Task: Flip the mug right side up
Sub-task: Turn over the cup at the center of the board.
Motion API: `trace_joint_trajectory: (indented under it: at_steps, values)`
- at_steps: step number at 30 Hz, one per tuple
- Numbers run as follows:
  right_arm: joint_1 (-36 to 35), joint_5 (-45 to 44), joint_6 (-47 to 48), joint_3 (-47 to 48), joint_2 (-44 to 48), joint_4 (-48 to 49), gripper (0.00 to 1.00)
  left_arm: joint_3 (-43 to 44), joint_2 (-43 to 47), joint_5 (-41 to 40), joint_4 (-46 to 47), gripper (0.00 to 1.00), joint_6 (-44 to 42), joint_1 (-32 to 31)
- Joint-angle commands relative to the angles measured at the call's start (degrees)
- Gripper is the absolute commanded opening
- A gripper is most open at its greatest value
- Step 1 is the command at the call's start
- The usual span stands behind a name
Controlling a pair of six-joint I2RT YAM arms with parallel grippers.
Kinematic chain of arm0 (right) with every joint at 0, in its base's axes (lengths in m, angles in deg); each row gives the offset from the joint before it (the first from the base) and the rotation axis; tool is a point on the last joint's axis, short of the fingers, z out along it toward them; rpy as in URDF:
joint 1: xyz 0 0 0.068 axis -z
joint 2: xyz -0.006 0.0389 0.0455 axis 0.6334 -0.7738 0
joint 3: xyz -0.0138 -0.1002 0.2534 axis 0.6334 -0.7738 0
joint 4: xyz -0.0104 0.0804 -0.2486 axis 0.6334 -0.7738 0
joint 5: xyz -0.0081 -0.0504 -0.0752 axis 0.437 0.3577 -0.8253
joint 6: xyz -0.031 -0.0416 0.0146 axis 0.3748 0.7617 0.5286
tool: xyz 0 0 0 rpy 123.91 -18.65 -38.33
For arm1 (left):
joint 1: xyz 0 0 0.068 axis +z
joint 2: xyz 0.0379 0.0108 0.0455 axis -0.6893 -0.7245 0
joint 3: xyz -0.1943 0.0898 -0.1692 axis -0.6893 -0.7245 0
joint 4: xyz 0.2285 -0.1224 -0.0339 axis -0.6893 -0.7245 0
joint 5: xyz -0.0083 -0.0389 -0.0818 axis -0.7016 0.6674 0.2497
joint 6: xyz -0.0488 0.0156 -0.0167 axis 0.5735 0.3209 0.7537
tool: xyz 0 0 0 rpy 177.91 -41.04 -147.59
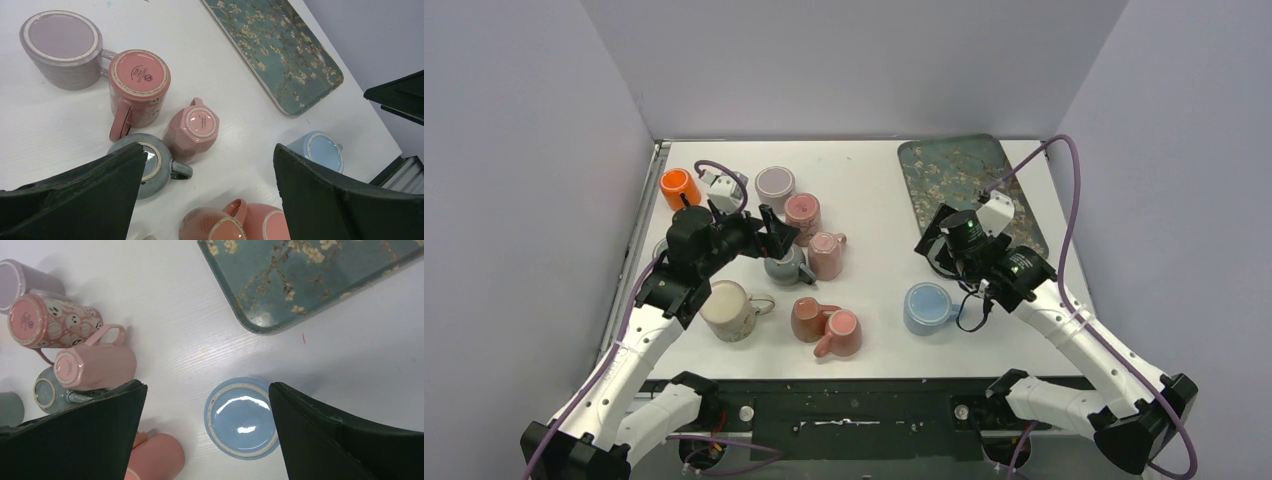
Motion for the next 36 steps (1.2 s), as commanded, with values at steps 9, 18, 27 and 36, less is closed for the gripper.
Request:
trace_joint_trajectory:
  at_steps: [9,18,27,36]
  values:
    - [12.4,7.3,-15.8,-3.2,-4.5,-10.2,0.85,-3.2,4.9,-5.3,3.4,0.97,0.3,0.2]
    - [13.5,9.6,-23.4,-9.6,-3.9,-9.1,0.72,-3.5,4.8,-5.7,3.0,0.97,-0.9,0.2]
    - [16.6,12.0,-28.3,-16.7,-0.5,-5.5,0.60,-4.4,5.2,-5.1,3.2,0.97,-1.3,0.1]
    - [17.5,15.3,-30.6,-20.0,-0.3,-2.5,0.59,-4.7,5.3,-4.3,3.7,0.97,-1.6,0.1]
